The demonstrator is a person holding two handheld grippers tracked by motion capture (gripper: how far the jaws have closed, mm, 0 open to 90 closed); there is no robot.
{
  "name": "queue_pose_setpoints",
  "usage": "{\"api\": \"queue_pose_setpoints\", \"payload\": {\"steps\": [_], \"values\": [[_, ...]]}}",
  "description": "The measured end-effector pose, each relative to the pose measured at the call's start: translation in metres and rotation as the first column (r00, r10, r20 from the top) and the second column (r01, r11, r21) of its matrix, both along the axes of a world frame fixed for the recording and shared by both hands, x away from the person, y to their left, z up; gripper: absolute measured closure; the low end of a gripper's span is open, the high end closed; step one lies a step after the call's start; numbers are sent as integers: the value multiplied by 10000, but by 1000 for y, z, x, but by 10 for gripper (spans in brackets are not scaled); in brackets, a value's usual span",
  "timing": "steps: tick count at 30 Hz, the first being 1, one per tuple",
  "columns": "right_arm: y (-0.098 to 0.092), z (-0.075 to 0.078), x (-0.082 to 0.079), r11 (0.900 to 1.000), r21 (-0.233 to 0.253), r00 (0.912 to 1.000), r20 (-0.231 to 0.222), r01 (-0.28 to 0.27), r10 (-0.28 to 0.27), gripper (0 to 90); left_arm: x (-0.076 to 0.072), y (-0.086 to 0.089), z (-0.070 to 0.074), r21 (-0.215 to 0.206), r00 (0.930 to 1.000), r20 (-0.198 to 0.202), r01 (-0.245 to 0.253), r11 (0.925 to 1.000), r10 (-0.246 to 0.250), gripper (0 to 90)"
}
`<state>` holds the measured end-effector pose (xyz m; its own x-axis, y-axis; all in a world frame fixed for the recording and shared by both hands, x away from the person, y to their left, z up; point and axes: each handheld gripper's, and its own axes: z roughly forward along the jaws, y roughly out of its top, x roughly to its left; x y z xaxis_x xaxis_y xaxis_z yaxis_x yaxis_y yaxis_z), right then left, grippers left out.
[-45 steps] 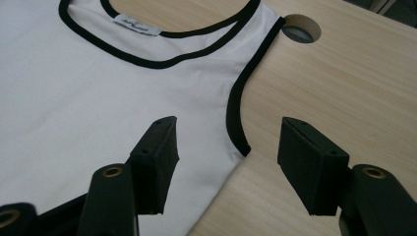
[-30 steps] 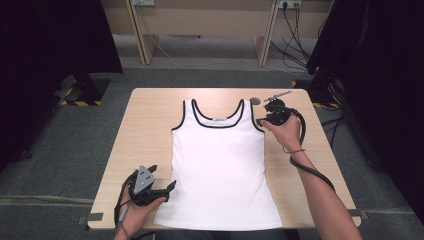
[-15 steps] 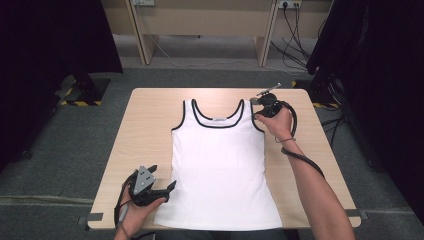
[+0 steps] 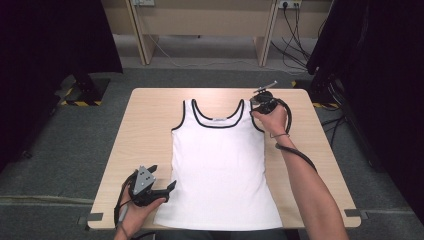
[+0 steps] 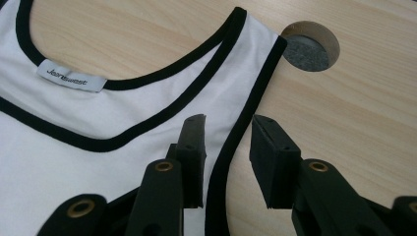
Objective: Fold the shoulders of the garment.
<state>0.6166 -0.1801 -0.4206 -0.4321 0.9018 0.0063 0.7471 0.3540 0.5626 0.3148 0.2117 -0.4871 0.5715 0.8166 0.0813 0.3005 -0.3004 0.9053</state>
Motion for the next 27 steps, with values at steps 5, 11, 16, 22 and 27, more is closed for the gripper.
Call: {"api": "queue_pose_setpoints", "payload": {"steps": [5,11,16,22,27], "values": [[1,-6,6,9997,39,9996,-155,237,-236,679,0,0,0,22,10000,6,18,10000,-18,138],[3,-9,10,9994,-75,9993,-167,338,-339,679,0,0,0,104,10000,27,42,9999,-43,139],[4,-13,15,9987,-175,9987,-188,472,-475,677,0,0,0,88,10000,25,42,10000,-42,139],[4,-19,18,9976,-268,9977,-230,637,-643,665,0,0,0,101,10000,41,35,9999,-36,139],[7,-19,20,9974,-335,9978,-155,646,-651,654,-1,-1,0,112,10000,57,32,9999,-33,139]]}}
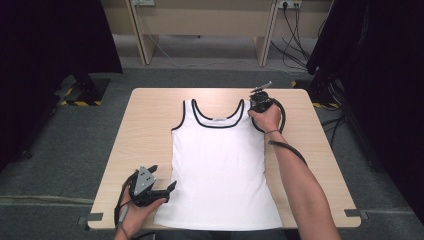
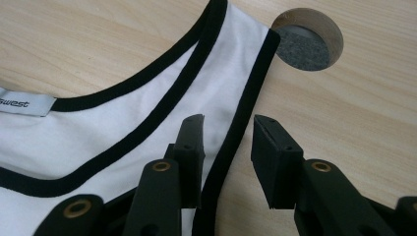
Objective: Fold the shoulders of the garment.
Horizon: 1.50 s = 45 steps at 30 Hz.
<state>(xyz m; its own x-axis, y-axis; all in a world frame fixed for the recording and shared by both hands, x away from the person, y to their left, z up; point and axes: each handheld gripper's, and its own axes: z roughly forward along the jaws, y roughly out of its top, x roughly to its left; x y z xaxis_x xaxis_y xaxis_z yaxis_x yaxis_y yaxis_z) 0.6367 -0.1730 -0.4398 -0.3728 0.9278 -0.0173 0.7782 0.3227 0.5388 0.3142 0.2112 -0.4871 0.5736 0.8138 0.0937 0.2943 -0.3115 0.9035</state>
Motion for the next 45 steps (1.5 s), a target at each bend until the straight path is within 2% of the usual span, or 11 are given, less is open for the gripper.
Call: {"api": "queue_pose_setpoints", "payload": {"steps": [10,20,26,30,33,38,45], "values": [[7,-6,4,9991,-419,10000,-91,12,-16,631,0,0,0,-23,10000,28,12,10000,-12,139],[11,-9,5,9980,-635,10000,-65,-12,8,616,0,0,0,51,10000,63,41,10000,-41,139],[10,-10,4,9990,-444,10000,-63,-16,13,640,-1,-1,0,58,10000,55,27,10000,-27,139],[8,-11,4,10000,35,9999,-158,-34,35,728,-1,-1,0,47,10000,56,29,10000,-30,139],[8,-12,3,9997,197,9998,-125,-152,155,778,-1,-1,0,52,10000,68,24,10000,-24,139],[6,-12,3,9988,480,9999,-149,-50,57,842,-1,-1,0,60,10000,75,30,10000,-30,139],[5,-13,2,9976,690,9999,-104,-35,42,862,-1,-1,0,56,10000,86,25,10000,-26,139]]}}
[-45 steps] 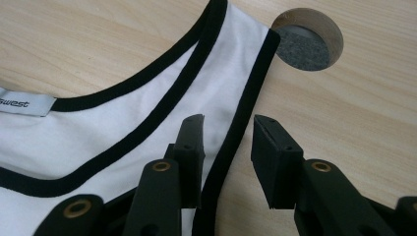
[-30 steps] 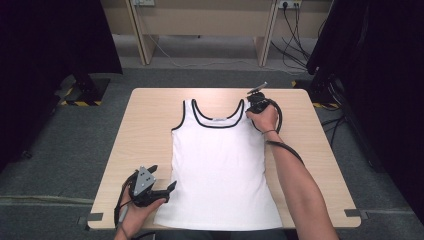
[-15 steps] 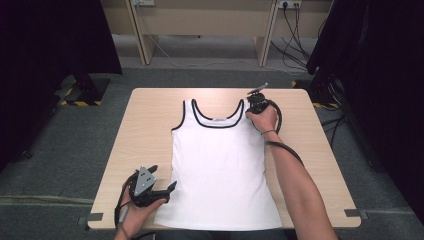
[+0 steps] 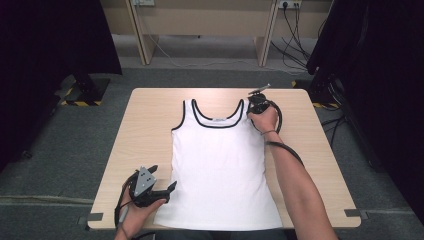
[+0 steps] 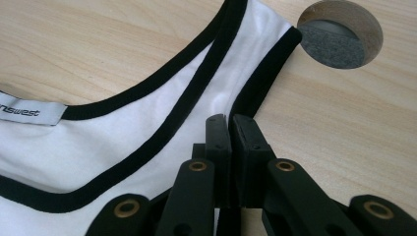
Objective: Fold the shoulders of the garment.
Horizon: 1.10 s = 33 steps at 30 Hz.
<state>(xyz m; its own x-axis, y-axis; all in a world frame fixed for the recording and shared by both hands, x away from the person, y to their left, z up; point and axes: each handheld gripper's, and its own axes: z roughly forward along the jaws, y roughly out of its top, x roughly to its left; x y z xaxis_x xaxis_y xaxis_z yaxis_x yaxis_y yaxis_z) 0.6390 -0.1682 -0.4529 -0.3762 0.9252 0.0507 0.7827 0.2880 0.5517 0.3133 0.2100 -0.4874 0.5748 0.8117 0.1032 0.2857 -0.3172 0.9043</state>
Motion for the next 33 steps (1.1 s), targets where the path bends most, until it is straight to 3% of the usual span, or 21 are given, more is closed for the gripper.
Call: {"api": "queue_pose_setpoints", "payload": {"steps": [22,33], "values": [[-1,18,-18,9967,748,9969,746,-301,246,874,0,0,0,57,10000,25,-32,10000,32,139],[1,27,-29,9947,806,9921,1134,-634,540,874,-1,0,0,55,10000,54,-35,10000,35,139]]}}
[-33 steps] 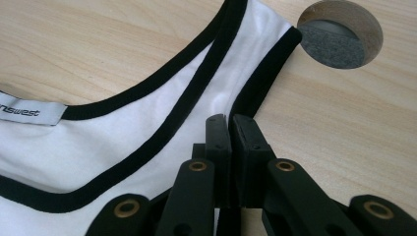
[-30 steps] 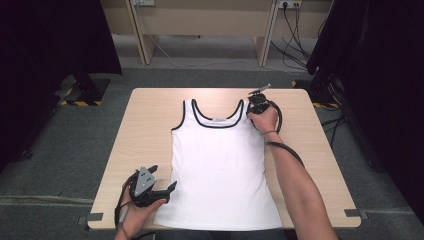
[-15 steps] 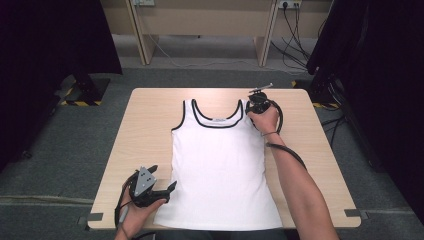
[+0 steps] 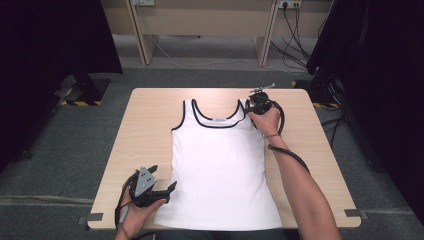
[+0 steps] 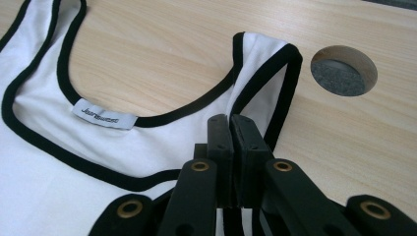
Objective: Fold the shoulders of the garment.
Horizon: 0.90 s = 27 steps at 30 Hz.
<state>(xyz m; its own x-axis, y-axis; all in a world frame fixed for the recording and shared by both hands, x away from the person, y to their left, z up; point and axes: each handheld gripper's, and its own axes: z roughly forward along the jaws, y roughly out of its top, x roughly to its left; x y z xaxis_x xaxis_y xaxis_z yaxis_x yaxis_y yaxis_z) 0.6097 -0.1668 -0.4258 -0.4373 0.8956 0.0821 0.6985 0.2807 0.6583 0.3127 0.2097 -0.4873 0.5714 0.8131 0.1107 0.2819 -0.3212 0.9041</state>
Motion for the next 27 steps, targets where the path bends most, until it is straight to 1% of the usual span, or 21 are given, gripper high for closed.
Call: {"api": "queue_pose_setpoints", "payload": {"steps": [5,8,10,12,14,16,22,27], "values": [[1,3,-5,9998,54,9998,84,-177,176,874,0,0,0,8,10000,-13,-8,10000,8,139],[1,5,-7,9990,274,9993,98,-366,364,874,0,0,0,15,10000,-8,-8,10000,8,139],[0,6,-8,9982,449,9991,124,-402,396,873,0,0,0,20,10000,-1,-9,10000,9,139],[-1,6,-9,9980,497,9991,109,-403,398,874,0,0,0,30,10000,5,-7,10000,7,139],[-3,7,-9,9967,725,9993,53,-372,369,874,0,0,0,21,10000,-3,-13,10000,13,139],[-3,9,-10,9960,781,9990,95,-443,437,873,0,0,0,8,10000,-11,-15,10000,15,139],[1,14,-20,9919,870,9952,375,-929,899,873,0,0,0,40,10000,13,-15,10000,15,139],[10,17,-33,9843,905,9874,604,-1514,1463,873,0,0,0,48,10000,4,-19,10000,19,139]]}}
